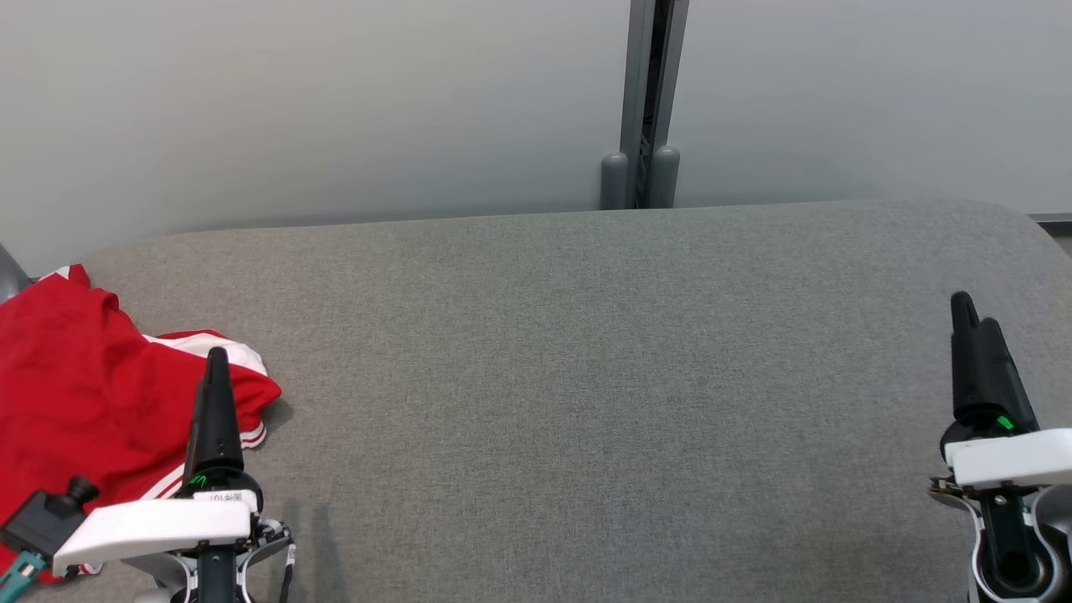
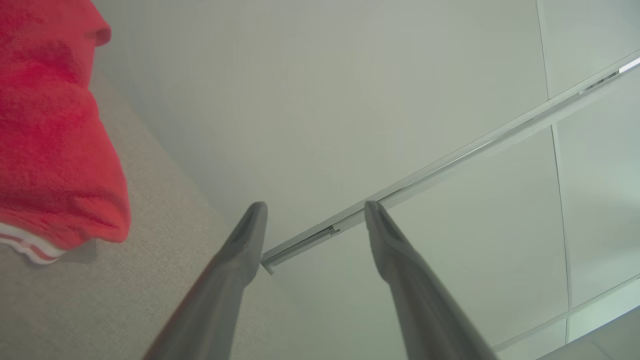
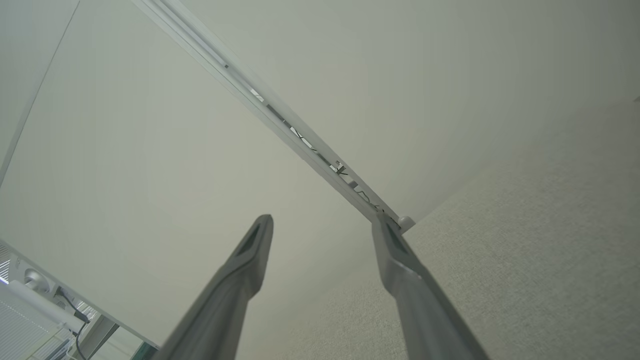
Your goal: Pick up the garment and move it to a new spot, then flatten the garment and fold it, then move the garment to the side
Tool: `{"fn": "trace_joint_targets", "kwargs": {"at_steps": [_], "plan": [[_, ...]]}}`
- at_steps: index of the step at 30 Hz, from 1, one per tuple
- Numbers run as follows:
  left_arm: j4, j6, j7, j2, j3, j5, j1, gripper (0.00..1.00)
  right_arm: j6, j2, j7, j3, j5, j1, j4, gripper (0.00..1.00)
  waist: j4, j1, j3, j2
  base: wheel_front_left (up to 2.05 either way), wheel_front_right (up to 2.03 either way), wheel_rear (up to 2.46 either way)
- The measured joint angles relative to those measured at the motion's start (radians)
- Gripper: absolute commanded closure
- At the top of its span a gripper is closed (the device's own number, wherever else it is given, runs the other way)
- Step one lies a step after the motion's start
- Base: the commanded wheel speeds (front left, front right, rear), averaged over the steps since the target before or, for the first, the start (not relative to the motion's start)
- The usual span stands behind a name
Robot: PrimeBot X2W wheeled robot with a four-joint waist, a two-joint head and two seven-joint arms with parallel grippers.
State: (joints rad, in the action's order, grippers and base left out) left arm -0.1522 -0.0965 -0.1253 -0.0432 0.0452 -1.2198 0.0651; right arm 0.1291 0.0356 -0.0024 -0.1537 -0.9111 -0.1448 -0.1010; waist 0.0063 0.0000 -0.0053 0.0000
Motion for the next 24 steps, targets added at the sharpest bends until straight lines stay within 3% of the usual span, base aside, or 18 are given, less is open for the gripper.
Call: {"fn": "trace_joint_targets", "kwargs": {"at_steps": [12, 24], "plan": [[0.162, 0.093, -0.025, -0.001, -0.084, 0.318, -0.004, 0.0, 0.0, 0.002, -0.051, 0.079, 0.271, -0.011, 0.069, 0.0, 0.002, 0.0, 0.006, 0.0, 0.0, 0.0, 0.0], [0.173, 0.207, -0.051, -0.003, -0.214, 0.7, -0.026, 0.0, 0.0, 0.003, -0.096, 0.128, 0.468, 0.011, 0.049, 0.0, -0.004, 0.0, 0.008, 0.0, 0.0, 0.0, 0.0]]}}
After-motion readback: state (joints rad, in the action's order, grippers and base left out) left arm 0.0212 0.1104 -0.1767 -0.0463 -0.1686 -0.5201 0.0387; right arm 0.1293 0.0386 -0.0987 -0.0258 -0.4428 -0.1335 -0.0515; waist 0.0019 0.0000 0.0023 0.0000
